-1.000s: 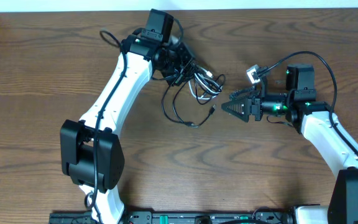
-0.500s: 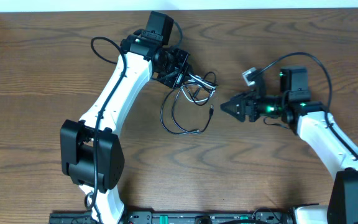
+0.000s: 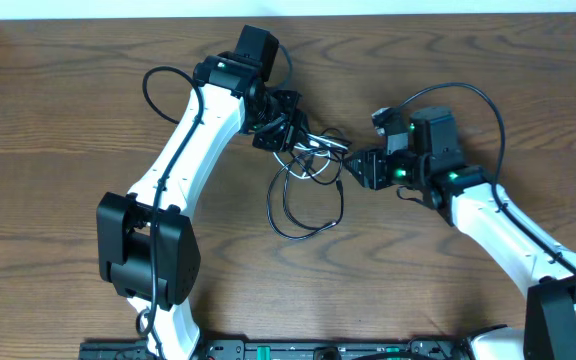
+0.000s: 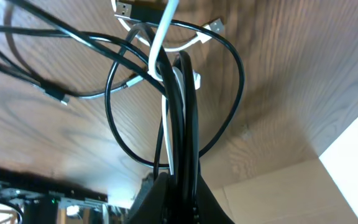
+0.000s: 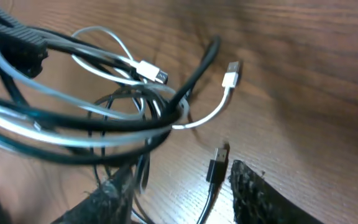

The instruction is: Untangle cables

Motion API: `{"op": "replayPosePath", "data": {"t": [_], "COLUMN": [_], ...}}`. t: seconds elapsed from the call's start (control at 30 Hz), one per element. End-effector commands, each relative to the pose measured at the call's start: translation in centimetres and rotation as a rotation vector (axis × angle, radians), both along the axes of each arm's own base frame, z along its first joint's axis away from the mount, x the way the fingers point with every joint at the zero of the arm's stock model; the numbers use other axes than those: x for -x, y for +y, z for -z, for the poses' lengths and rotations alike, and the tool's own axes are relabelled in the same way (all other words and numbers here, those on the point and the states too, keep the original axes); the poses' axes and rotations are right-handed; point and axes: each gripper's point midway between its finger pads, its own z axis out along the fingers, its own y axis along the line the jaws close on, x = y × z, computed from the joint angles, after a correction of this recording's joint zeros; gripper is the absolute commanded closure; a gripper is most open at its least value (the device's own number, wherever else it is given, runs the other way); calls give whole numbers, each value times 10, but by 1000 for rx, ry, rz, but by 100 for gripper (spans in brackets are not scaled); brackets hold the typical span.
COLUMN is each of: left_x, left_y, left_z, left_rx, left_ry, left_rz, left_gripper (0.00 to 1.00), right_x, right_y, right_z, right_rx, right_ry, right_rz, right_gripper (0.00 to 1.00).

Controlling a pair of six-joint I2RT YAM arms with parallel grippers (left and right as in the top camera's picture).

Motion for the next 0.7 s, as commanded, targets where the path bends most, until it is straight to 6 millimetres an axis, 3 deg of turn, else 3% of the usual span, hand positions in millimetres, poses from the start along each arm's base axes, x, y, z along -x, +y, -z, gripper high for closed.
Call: {"op": "replayPosePath", "data": {"t": [0.0,0.37,0.67], "left_x": [4,4,7], "left_y": [-5,-6,-11], "left_z": [-5,-6,-10], "left_rx": [31,43,79], "left_ry": [39,60,68], "left_rz": [-32,-54,-32], "left_gripper": [92,92,92], "right_x": [3,17,3], "right_y": [5,22,8], "right_z": [2,6,16], "right_rx": [10,4,96], "right_ry": [22,71,32], "right_rz": [44,28,117], "right_gripper": [57,65,67]}}
